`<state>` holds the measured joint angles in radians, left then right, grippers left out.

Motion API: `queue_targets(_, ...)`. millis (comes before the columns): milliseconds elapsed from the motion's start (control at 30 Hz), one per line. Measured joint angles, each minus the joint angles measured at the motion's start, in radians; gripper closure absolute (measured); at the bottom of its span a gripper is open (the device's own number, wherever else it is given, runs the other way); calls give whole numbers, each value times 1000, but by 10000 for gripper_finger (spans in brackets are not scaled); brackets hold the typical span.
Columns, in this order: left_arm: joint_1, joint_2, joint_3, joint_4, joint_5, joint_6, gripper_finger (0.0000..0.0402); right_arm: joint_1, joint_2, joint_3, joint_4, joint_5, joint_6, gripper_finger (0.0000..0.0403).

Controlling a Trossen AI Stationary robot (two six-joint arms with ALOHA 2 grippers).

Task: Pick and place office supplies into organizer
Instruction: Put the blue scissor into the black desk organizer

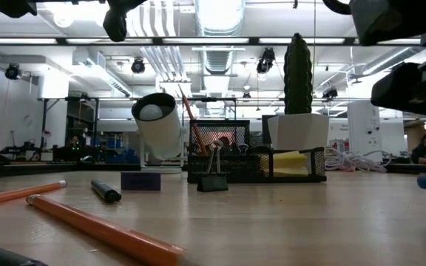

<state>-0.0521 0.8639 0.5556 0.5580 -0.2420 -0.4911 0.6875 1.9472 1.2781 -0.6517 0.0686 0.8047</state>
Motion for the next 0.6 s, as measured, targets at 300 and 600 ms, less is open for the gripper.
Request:
queue_targets(300, 0, 0, 0, 0, 0, 0, 244, -33, -43, -1, -11, 95, 3, 335)
queue_targets(600, 0, 0, 0, 0, 0, -1, 244, -75, -104, -3, -21, 146, -32, 335)
